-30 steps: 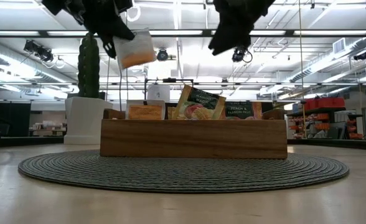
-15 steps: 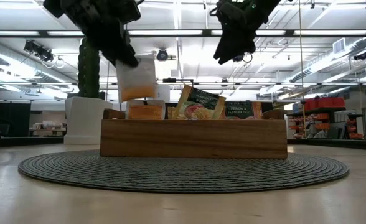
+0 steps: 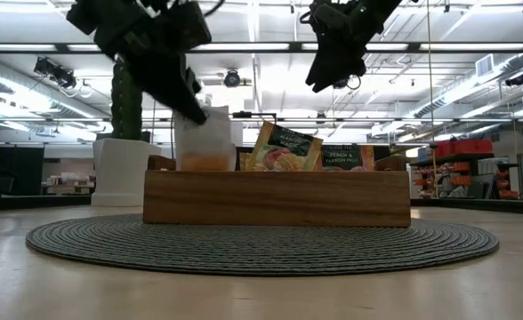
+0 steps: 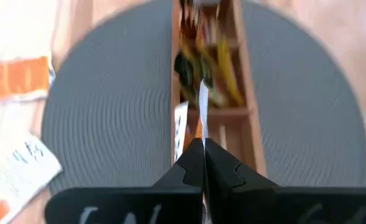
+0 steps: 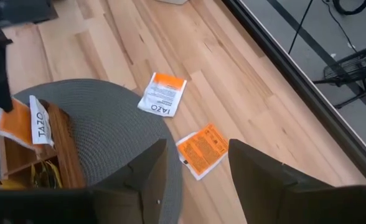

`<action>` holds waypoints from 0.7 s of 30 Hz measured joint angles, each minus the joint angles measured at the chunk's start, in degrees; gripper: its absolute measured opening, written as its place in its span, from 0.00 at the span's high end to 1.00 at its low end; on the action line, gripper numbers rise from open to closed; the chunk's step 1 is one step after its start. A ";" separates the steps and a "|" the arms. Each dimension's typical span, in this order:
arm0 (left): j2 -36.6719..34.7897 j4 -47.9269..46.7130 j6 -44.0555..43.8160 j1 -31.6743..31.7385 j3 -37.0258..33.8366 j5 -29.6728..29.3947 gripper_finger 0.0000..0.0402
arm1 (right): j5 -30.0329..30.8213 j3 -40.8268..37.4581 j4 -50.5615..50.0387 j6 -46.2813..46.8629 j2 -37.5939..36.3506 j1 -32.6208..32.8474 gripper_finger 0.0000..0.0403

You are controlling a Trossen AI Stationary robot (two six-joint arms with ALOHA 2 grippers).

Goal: Pick & Place Tea
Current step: Put the white orange tea bag into the left section of the wooden organizer

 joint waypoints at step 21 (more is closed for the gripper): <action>5.81 1.60 -1.80 0.22 0.00 -0.21 1.00 | 0.66 0.00 0.30 -0.07 0.00 -0.02 0.56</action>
